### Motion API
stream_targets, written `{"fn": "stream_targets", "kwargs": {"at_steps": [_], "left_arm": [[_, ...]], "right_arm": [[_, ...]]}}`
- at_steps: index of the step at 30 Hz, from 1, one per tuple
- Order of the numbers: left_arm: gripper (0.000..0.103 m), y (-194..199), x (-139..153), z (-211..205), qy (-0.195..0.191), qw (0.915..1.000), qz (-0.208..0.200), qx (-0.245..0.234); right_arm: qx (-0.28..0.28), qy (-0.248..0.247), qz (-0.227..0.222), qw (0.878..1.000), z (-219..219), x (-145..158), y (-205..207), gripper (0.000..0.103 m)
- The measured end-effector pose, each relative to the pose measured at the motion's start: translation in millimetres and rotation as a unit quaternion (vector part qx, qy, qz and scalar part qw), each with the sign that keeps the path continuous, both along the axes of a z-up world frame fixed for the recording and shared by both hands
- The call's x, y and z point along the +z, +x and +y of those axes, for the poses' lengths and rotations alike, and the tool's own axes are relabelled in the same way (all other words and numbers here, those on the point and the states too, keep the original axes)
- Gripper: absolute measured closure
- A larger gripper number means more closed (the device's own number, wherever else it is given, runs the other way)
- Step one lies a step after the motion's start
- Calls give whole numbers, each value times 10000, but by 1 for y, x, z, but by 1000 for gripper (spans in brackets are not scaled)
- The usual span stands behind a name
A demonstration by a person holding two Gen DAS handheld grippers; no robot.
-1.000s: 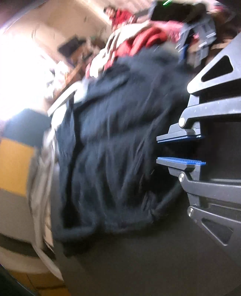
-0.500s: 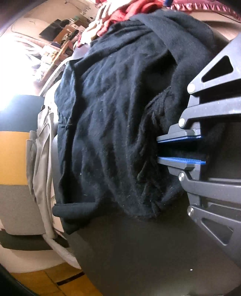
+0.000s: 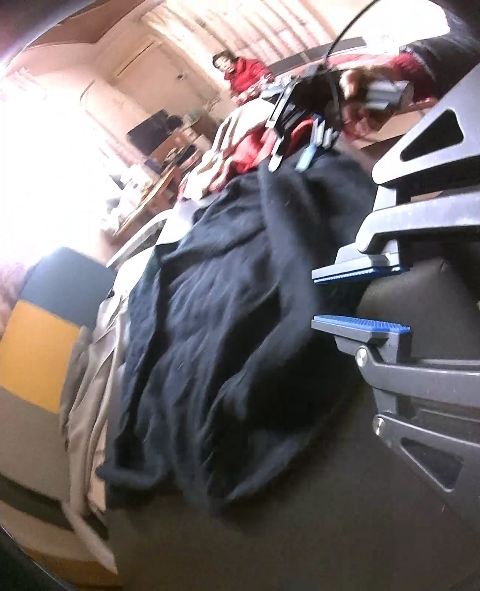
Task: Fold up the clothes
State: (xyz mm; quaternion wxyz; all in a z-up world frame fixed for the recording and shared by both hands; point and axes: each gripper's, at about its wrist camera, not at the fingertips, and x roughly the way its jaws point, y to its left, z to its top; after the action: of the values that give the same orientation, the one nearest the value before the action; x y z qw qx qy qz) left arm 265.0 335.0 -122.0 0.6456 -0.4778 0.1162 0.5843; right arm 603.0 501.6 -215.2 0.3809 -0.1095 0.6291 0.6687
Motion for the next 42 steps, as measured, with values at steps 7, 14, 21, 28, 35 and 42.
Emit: {"fn": "stream_targets", "kwargs": {"at_steps": [7,14,21,28,35,42], "left_arm": [[85,21,-17,2,-168,9971,-688,-265],[84,19,-2,-7,190,9932,-1144,-113],[75,14,-2,-7,155,9843,-1738,-266],[67,26,-23,12,-198,9789,-1968,-513],[67,72,-21,57,-175,9858,-1286,-1070],[67,104,-43,89,-575,9840,-888,-1436]], "right_arm": [[257,278,-252,9990,-11,4,-11,99],[2161,818,-346,9723,-91,36,-77,99],[3302,694,-4,9414,-137,18,-155,99],[3724,713,-588,9235,-136,16,-153,97],[3359,745,-976,9339,-119,26,-93,97],[2275,1158,-1462,9557,-69,68,-26,79]]}}
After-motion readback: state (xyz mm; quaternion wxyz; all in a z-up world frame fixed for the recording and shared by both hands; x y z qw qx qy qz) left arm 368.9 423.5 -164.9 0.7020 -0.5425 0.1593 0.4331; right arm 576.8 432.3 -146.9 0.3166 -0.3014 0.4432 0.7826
